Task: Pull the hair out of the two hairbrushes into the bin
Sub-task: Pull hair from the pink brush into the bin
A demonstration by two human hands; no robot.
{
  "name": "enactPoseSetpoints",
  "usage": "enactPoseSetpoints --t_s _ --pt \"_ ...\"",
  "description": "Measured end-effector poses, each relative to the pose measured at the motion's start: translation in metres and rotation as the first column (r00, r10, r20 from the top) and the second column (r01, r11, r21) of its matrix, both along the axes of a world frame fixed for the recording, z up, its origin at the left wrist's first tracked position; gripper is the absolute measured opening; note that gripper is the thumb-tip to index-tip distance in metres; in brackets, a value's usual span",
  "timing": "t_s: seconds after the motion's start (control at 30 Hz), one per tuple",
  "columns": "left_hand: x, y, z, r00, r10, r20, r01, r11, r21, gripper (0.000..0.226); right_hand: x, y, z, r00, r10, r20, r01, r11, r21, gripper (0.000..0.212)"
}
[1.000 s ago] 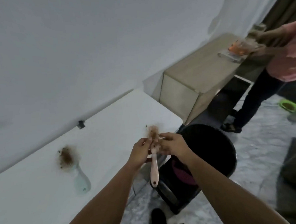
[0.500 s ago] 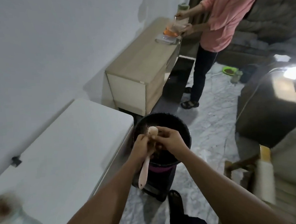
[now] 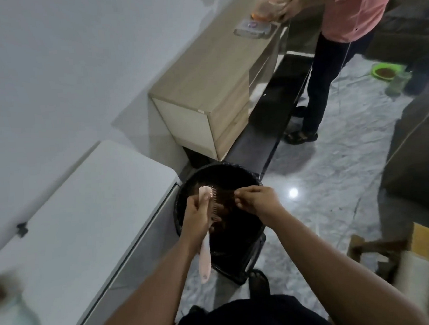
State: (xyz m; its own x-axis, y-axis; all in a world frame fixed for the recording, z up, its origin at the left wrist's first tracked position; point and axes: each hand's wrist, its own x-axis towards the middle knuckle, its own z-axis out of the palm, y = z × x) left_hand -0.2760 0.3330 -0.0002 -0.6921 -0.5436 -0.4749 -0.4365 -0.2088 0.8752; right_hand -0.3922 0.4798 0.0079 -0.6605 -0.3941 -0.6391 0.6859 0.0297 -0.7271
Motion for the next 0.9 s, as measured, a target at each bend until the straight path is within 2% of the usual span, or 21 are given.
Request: enactPoseSetpoints --t_s 0.07,0.13,0.23,0.3,0.37,0.47,0.53,0.6,0.67,0.73,0.8,0.87,0.9 --pt "-0.003 0.002 -0.002 0.999 0.040 0.007 -0.040 0.999 0.008 0.030 -0.008 0.000 -0.009 0.999 -0.047 0.015 0.047 0.999 0.023 0.015" --pt "-0.008 0.004 -0.005 0.998 0.061 -0.002 -0.061 0.998 0.008 0.030 -0.008 -0.008 -0.010 0.999 -0.007 -0.049 0.009 0.999 0.040 0.018" --pt "-0.014 0.007 -0.010 0.998 0.067 -0.016 -0.068 0.997 -0.037 0.033 0.001 -0.023 -0.006 0.951 0.210 -0.227 -0.205 0.978 0.048 0.030" --pt "-0.017 0.006 -0.011 0.996 0.077 -0.039 -0.080 0.993 -0.084 0.035 0.004 -0.028 -0.006 0.897 0.287 -0.337 -0.269 0.958 0.100 0.021" --pt "-0.019 0.000 -0.009 0.995 0.096 -0.036 -0.100 0.986 -0.134 0.034 -0.004 -0.026 -0.008 0.914 0.266 -0.306 -0.240 0.963 0.122 0.014" --pt "-0.018 -0.011 -0.006 0.989 0.148 -0.007 -0.146 0.967 -0.209 0.030 -0.028 -0.020 -0.014 0.958 0.229 -0.174 -0.213 0.971 0.107 0.016" --pt "-0.014 -0.017 -0.003 0.976 0.216 -0.002 -0.210 0.948 -0.238 0.023 -0.045 -0.014 -0.022 0.986 0.131 -0.099 -0.119 0.985 0.122 0.015" --pt "-0.008 -0.027 -0.001 0.955 0.296 0.010 -0.284 0.925 -0.252 0.028 -0.057 -0.006 -0.030 0.998 -0.002 -0.059 0.012 0.986 0.164 0.010" --pt "-0.003 -0.040 -0.004 0.947 0.319 0.038 -0.301 0.923 -0.241 0.036 -0.062 -0.005 -0.033 0.997 -0.025 -0.069 0.039 0.978 0.207 0.006" --pt "-0.006 -0.043 -0.005 0.950 0.307 0.056 -0.292 0.938 -0.187 0.036 -0.055 -0.015 -0.024 0.991 0.093 -0.093 -0.074 0.980 0.183 0.009" --pt "-0.014 -0.033 -0.004 0.957 0.288 0.019 -0.286 0.956 -0.071 0.029 -0.037 -0.034 -0.010 0.960 0.248 -0.131 -0.238 0.967 0.086 0.023" --pt "-0.024 -0.020 -0.008 0.967 0.253 -0.005 -0.253 0.967 0.016 0.024 -0.018 -0.053 -0.004 0.892 0.378 -0.246 -0.383 0.923 0.032 0.034" --pt "-0.027 -0.017 -0.010 0.966 0.256 -0.018 -0.255 0.966 0.041 0.026 -0.010 -0.059 -0.003 0.853 0.418 -0.312 -0.426 0.904 0.047 0.032"
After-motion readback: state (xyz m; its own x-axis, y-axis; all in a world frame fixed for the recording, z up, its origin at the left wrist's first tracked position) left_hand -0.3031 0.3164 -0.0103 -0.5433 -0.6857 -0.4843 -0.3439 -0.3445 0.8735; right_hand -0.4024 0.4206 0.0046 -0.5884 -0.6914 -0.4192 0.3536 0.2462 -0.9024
